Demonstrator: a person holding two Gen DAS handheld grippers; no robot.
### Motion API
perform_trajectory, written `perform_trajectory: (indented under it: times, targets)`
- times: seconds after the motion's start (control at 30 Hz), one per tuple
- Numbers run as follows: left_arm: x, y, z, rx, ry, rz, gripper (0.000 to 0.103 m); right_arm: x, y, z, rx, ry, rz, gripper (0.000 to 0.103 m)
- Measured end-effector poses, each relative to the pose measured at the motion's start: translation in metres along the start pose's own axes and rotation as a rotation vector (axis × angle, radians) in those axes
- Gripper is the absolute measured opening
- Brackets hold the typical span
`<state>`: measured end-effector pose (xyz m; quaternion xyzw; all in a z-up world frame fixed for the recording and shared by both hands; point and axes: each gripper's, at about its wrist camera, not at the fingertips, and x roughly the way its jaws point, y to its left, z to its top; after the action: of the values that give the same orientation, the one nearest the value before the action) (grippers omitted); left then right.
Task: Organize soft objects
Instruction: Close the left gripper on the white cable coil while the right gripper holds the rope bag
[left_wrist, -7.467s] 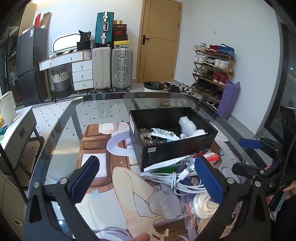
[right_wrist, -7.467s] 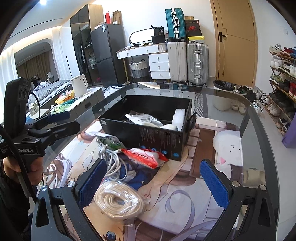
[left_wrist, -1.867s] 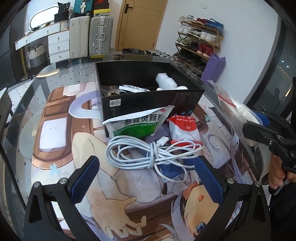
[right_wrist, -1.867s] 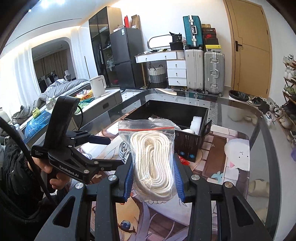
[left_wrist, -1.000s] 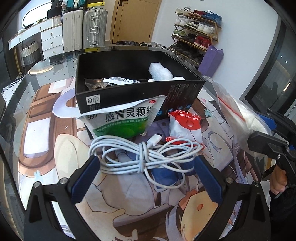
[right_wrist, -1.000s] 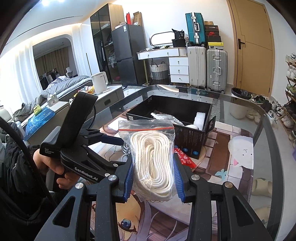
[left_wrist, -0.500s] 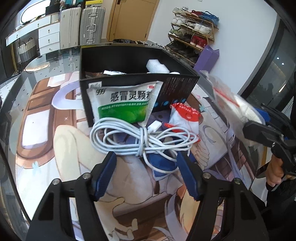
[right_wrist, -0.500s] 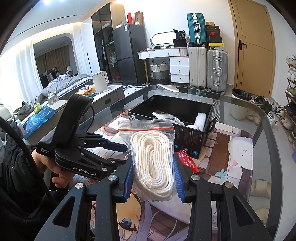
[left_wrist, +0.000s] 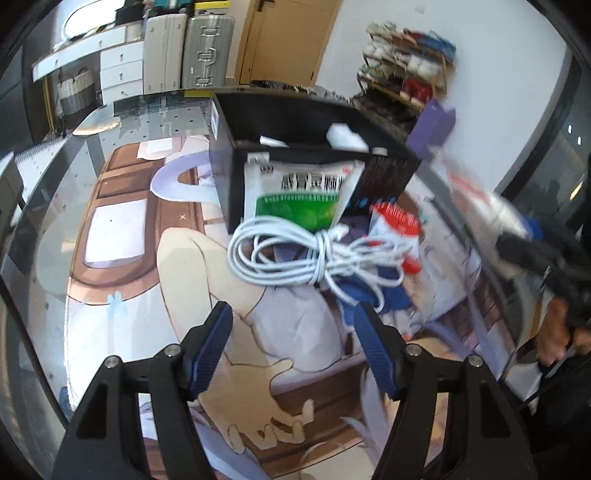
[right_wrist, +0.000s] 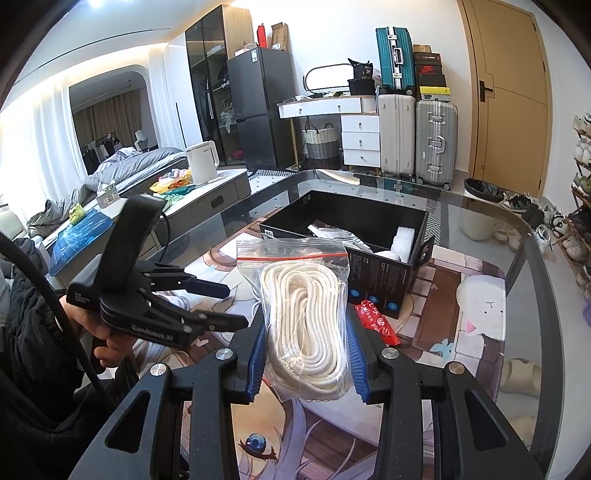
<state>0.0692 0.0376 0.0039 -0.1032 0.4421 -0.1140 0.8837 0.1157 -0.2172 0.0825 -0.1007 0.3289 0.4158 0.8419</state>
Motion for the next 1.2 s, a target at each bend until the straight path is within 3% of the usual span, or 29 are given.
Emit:
perform_trajectory:
  times: [0.1, 0.17, 0.23, 0.4, 0.6, 0.97, 1.07, 1.13, 1.2]
  targets:
    - [-0.004, 0.002, 0.009, -0.046, -0.027, -0.01, 0.082, -0.001, -0.001, 0.0, 0.002, -0.002, -0.003, 0.039]
    - [-0.003, -0.001, 0.018, -0.066, -0.045, 0.009, 0.085, -0.001, -0.002, -0.001, 0.003, -0.003, -0.005, 0.039]
    - [0.003, -0.005, 0.025, -0.083, -0.056, 0.046, 0.095, -0.002, -0.002, -0.001, 0.004, -0.004, -0.007, 0.039]
    - [0.024, -0.01, 0.043, -0.122, -0.057, 0.075, 0.096, -0.005, -0.004, -0.003, 0.009, -0.004, -0.012, 0.039]
    - [0.051, -0.014, 0.042, -0.102, 0.035, 0.152, 0.096, -0.005, -0.004, -0.003, 0.01, -0.003, -0.013, 0.039]
    - [0.037, -0.011, 0.017, -0.004, 0.007, 0.119, 0.095, -0.002, 0.0, -0.003, 0.002, 0.008, -0.005, 0.039]
    - [0.035, -0.011, 0.019, 0.004, -0.015, 0.105, 0.076, -0.003, 0.0, -0.003, 0.0, 0.007, -0.004, 0.039]
    - [0.033, -0.011, 0.02, -0.004, -0.022, 0.061, 0.046, -0.003, 0.0, -0.003, 0.003, 0.006, -0.006, 0.039]
    - [0.032, -0.01, 0.019, -0.026, -0.02, 0.013, 0.034, -0.003, -0.001, -0.002, 0.007, 0.006, -0.007, 0.039]
